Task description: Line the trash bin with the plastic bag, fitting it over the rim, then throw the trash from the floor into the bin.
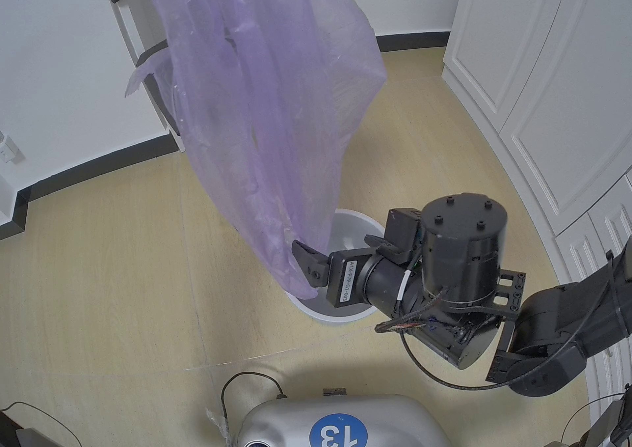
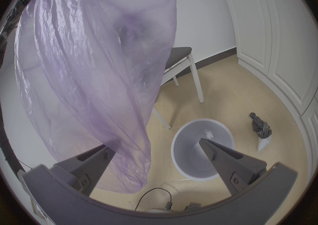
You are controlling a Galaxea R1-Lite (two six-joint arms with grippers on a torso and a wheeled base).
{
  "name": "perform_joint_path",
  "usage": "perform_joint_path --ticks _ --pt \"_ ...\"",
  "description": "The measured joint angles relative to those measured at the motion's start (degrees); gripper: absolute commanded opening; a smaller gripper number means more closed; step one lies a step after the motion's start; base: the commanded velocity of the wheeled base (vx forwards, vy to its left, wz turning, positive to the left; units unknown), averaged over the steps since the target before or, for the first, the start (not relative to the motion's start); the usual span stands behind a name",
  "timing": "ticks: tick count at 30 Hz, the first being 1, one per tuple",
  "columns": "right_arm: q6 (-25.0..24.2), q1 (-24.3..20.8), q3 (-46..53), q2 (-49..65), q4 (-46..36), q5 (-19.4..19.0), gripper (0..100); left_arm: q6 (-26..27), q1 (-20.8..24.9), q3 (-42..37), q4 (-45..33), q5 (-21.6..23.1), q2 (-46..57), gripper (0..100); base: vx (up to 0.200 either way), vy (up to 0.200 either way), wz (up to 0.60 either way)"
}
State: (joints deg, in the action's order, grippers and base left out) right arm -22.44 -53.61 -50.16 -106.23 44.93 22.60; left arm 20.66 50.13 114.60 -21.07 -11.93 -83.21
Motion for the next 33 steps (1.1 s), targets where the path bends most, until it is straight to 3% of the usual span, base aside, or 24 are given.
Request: perform_joint_path --ticks 33 --pt "-1.7 -2.0 -5.0 -5.7 -0.7 -1.1 100 0.0 0.0 0.0 1.6 -0.1 -0.8 0 0.000 0.000 0.00"
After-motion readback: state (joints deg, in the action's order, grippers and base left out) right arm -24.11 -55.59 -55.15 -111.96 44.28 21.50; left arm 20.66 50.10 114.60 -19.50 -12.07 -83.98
